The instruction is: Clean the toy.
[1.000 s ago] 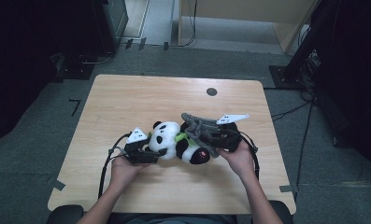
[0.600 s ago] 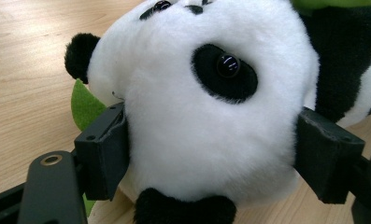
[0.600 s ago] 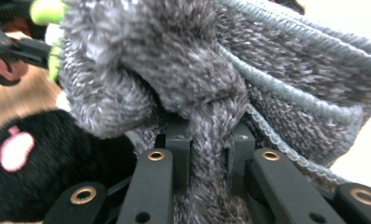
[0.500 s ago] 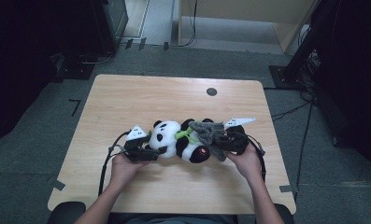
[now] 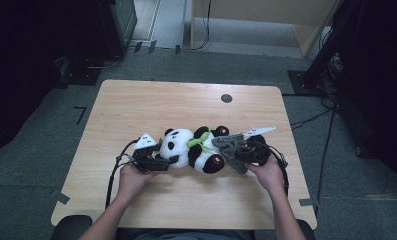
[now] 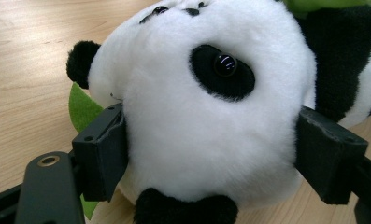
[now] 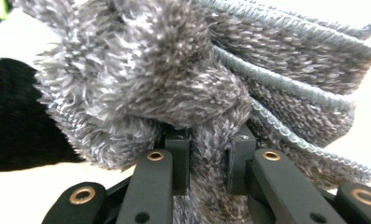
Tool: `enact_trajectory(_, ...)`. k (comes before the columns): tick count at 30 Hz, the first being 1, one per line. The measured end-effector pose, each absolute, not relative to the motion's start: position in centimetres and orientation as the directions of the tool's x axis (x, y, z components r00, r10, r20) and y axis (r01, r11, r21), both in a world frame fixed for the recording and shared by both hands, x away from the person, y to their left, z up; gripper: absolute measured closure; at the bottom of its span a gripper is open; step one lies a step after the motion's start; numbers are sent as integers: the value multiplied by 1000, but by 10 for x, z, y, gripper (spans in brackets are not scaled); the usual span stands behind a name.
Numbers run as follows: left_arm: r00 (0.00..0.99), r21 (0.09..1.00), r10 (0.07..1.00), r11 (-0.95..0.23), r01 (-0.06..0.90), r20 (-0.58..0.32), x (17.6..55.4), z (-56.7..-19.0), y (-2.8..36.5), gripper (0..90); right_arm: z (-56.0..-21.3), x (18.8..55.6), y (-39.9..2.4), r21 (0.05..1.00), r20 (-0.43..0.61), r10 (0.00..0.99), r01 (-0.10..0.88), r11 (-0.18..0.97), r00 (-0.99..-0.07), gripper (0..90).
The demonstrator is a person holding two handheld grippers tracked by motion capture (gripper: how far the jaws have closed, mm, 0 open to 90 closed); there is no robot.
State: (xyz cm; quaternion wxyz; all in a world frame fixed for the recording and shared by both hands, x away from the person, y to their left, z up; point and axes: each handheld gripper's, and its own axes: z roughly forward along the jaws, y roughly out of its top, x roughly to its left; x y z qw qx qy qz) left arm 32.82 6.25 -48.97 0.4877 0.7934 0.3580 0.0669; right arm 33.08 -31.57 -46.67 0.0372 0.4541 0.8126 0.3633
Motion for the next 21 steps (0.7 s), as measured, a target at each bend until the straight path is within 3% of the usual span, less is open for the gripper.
enact_trajectory(7, 739, 824, 630, -271, 498, -239, 328, -490, 63, 194, -467, 333, -327, 610, 264, 792, 731, 305, -551, 770)
enact_trajectory(13, 741, 828, 631, -275, 489, -229, 328, -491, 62, 193, -460, 334, -344, 644, 290, 814, 732, 222, -502, 773)
enact_trajectory(16, 743, 831, 630, -275, 484, -225, 328, -491, 62, 190, -438, 327, -347, 719, 323, 791, 678, 151, -519, 778)
enact_trajectory(21, 741, 833, 634, -273, 481, -221, 327, -491, 61, 187, -411, 321, -332, 784, 296, 758, 601, 156, -581, 780)
